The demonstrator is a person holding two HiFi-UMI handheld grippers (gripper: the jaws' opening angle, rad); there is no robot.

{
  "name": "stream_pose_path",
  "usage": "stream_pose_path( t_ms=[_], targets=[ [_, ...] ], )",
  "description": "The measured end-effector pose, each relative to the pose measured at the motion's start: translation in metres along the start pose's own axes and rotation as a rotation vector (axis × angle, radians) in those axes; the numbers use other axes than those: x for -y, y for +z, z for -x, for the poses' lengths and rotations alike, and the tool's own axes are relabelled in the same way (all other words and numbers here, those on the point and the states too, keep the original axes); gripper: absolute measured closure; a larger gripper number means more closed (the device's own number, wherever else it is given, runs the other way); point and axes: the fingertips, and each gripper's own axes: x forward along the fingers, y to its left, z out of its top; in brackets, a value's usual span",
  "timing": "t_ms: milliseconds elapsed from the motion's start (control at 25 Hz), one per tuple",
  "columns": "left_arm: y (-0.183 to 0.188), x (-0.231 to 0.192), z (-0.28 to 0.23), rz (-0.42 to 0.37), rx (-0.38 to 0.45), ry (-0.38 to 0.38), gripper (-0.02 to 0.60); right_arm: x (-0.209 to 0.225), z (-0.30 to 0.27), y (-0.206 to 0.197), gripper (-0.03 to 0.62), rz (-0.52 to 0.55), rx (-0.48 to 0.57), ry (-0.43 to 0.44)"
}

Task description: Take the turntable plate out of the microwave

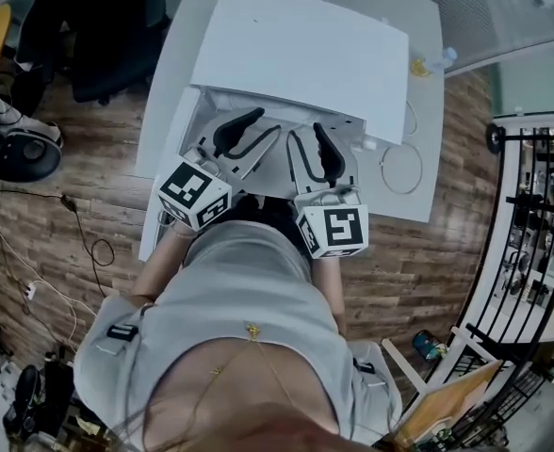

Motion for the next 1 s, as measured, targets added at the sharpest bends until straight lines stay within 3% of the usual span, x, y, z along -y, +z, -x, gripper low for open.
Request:
stream_pose_path(
  t_ms=[560,1000],
  targets=[
    [-0.009,-0.011,-0.006,0.002,-0.021,0.047,0.425,0.006,-0.013,-0.009,0.428,-0.005,-0.024,0.038],
    [-0.035,-0.017,-0.016,0.042,-0.061,0.080,0.419,0.014,-0.023,-0.044,0.428,-0.023,-0.106,0.061]
  ],
)
